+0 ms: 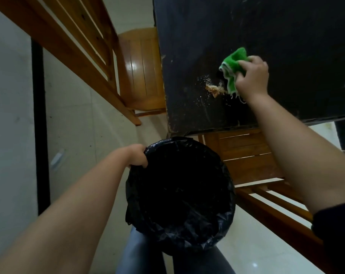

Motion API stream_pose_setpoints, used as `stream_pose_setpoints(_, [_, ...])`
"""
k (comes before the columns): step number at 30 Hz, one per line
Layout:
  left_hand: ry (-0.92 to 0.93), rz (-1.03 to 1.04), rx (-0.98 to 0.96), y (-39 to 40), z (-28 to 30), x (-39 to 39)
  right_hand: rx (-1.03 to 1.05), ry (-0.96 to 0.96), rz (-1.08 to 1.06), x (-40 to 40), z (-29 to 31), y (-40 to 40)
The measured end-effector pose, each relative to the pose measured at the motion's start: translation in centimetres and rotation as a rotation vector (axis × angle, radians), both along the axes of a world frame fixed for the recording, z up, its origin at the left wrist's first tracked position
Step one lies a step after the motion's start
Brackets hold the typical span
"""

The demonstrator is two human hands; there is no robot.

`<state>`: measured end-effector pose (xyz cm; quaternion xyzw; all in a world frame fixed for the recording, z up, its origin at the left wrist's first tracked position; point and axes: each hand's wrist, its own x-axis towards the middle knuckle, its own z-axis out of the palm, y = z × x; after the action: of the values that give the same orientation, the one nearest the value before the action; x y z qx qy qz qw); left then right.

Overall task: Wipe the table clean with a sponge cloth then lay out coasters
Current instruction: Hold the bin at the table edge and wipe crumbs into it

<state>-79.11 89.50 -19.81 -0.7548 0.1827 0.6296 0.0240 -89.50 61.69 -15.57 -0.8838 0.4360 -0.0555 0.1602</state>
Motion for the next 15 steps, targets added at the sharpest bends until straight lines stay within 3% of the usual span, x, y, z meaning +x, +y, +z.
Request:
stream_pose_setpoints(7, [0.073,0.052,-0.01,-1.8,-0.4,0.2,-0.036,-0.052,0.305,-0.2,-0.6,0.8])
stream_pose_setpoints(15, [0.102,0.16,-0.034,-1.9,-0.5,-0.5,-0.067,-0.074,0.414,-1.4,-0.8,1.9])
